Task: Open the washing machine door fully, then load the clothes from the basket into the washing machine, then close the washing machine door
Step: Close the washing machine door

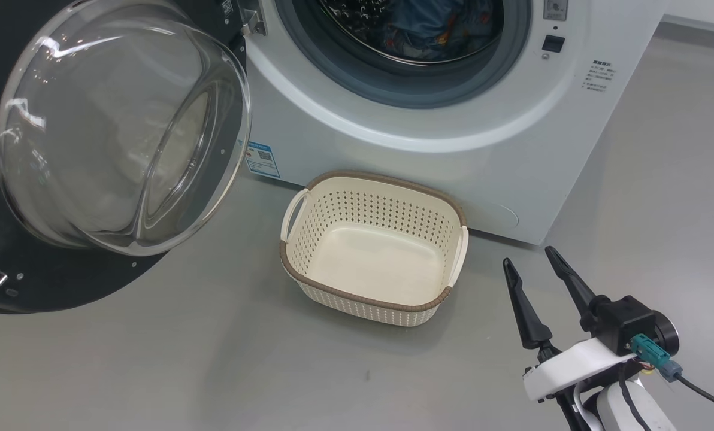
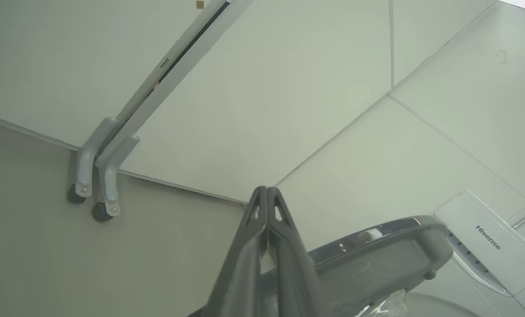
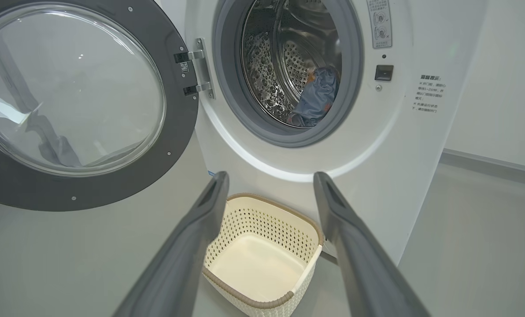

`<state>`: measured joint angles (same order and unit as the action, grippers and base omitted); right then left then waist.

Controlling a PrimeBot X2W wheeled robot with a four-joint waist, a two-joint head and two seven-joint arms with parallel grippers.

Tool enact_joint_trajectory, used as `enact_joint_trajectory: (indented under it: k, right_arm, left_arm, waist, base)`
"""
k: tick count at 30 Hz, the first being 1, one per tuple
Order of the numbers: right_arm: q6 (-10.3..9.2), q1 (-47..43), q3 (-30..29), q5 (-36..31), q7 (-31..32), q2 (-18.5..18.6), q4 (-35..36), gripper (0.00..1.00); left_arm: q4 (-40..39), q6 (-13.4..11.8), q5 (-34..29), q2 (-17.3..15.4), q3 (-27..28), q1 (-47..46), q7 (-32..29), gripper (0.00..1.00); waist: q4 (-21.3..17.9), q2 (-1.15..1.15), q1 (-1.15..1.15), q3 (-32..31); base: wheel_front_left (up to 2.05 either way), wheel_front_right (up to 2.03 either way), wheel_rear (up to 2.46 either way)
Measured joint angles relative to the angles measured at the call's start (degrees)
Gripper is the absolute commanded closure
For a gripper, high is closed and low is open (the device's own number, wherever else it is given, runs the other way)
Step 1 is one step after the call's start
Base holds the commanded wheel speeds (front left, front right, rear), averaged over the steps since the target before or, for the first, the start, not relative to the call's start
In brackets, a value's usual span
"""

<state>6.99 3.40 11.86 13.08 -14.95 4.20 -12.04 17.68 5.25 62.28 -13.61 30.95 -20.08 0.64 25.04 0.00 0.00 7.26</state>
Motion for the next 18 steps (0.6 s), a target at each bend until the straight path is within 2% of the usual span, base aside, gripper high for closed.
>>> enact_joint_trajectory:
  k: [11, 18]
  right_arm:
    - [0.00, 1.08, 0.31, 0.29, 0.00, 1.44, -0.04, 0.00]
    - [0.00, 1.43, 0.65, 0.62, 0.00, 2.04, -0.08, 0.00]
  left_arm:
    - [7.89, -3.13, 10.22, -0.56, 6.62, -5.92, -5.05, 1.00]
    - [10.96, -3.94, 14.66, -0.75, 9.46, -8.44, -7.04, 1.00]
  waist:
    - [-2.04, 0.00, 0.00, 2.18]
    - [-2.91, 0.00, 0.00, 3.08]
  base:
    - [0.00, 0.00, 0.00]
    - [0.00, 0.00, 0.00]
